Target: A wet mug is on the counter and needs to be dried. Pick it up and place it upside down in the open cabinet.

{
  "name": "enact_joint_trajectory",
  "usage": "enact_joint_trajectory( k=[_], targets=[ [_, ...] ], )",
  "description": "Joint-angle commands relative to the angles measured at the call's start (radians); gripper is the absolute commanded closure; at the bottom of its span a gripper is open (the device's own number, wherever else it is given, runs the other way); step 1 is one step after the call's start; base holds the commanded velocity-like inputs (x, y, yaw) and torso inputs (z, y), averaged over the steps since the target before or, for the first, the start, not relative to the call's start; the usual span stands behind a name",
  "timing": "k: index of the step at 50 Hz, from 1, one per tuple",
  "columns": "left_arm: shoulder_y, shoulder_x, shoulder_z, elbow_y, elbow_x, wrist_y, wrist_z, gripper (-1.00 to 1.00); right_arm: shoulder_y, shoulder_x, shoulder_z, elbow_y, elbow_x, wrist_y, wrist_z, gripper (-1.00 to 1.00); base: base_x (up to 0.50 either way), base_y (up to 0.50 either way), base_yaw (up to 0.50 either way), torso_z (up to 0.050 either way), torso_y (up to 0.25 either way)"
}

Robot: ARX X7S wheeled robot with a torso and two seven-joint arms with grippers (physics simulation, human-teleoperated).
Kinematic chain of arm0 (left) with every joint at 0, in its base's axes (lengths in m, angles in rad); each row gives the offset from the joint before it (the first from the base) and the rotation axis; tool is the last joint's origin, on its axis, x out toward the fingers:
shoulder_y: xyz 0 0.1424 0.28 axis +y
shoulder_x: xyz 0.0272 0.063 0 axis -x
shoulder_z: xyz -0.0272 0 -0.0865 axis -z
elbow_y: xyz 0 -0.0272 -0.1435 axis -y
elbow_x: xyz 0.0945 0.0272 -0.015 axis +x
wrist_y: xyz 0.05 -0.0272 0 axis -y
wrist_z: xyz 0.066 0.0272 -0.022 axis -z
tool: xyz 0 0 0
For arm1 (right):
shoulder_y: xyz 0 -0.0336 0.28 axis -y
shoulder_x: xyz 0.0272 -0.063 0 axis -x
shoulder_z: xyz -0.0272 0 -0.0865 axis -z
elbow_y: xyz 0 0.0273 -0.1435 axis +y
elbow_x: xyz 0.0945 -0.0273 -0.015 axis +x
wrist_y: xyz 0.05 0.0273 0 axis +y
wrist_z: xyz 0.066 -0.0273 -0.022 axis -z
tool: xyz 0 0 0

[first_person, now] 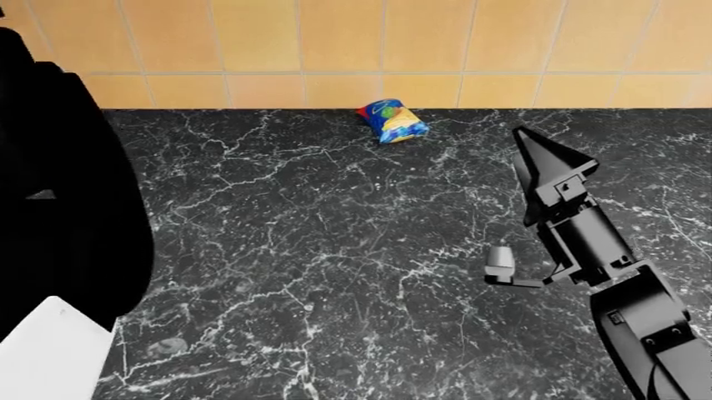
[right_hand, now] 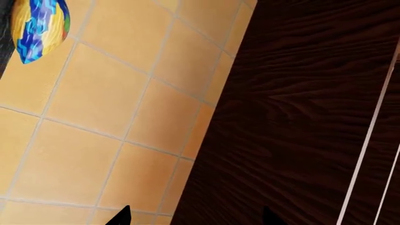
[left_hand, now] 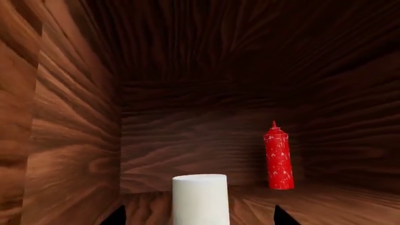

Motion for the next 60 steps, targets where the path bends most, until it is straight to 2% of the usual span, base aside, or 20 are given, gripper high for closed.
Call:
enact_joint_trajectory(
  k=[1,10,13,15,23,25,28,34,45,60],
  targets=[
    [0.059,-0.003,-0.028,0.314,-0.061,-0.245,-0.035,-1.0,0.002,-0.012,-0.004,0.017,0.0,-0.005,0.004,-1.0,0.0,0.0,0.0,0.0,0.0],
    [0.124,0.013,-0.076,0.574,-0.149,-0.462,-0.079,-1.0,0.001,-0.021,-0.007,0.031,0.001,-0.009,0.011,-1.0,0.0,0.0,0.0,0.0,0.0],
    [0.151,0.019,-0.104,0.644,-0.219,-0.53,-0.122,-1.0,-0.002,-0.024,-0.008,0.036,0.001,-0.009,0.016,-1.0,0.0,0.0,0.0,0.0,0.0],
    [0.177,0.006,-0.122,0.666,-0.348,-0.54,-0.218,-1.0,-0.003,-0.026,-0.009,0.043,0.002,-0.009,0.019,-1.0,0.0,0.0,0.0,0.0,0.0],
    [0.219,-0.087,-0.208,0.648,-1.145,-0.537,-0.816,-1.0,-0.002,-0.027,-0.009,0.048,0.005,-0.013,0.021,-1.0,0.0,0.0,0.0,0.0,0.0],
    [0.226,-0.095,-0.212,0.642,-1.297,-0.533,-0.928,-1.0,-0.002,-0.026,-0.009,0.046,0.005,-0.014,0.02,-1.0,0.0,0.0,0.0,0.0,0.0],
    [0.258,-0.1,-0.202,0.624,-1.419,-0.518,-1.012,-1.0,-0.002,-0.026,-0.008,0.042,0.005,-0.013,0.019,-1.0,0.0,0.0,0.0,0.0,0.0],
    [0.383,-0.122,-0.149,0.634,-1.313,-0.46,-0.911,-1.0,-0.013,-0.014,-0.001,0.022,0.009,-0.007,0.021,-1.0,0.0,0.0,0.0,0.0,0.0],
    [0.654,-0.217,0.023,0.596,-0.987,-0.246,-0.654,-1.0,-0.023,-0.01,0.003,0.008,0.012,-0.002,0.023,-1.0,0.0,0.0,0.0,0.0,0.0],
    [0.768,-0.252,0.151,0.52,-0.813,-0.092,-0.553,-1.0,-0.027,-0.01,0.005,-0.006,0.011,0.002,0.019,-1.0,0.0,0.0,0.0,0.0,0.0]
  ],
)
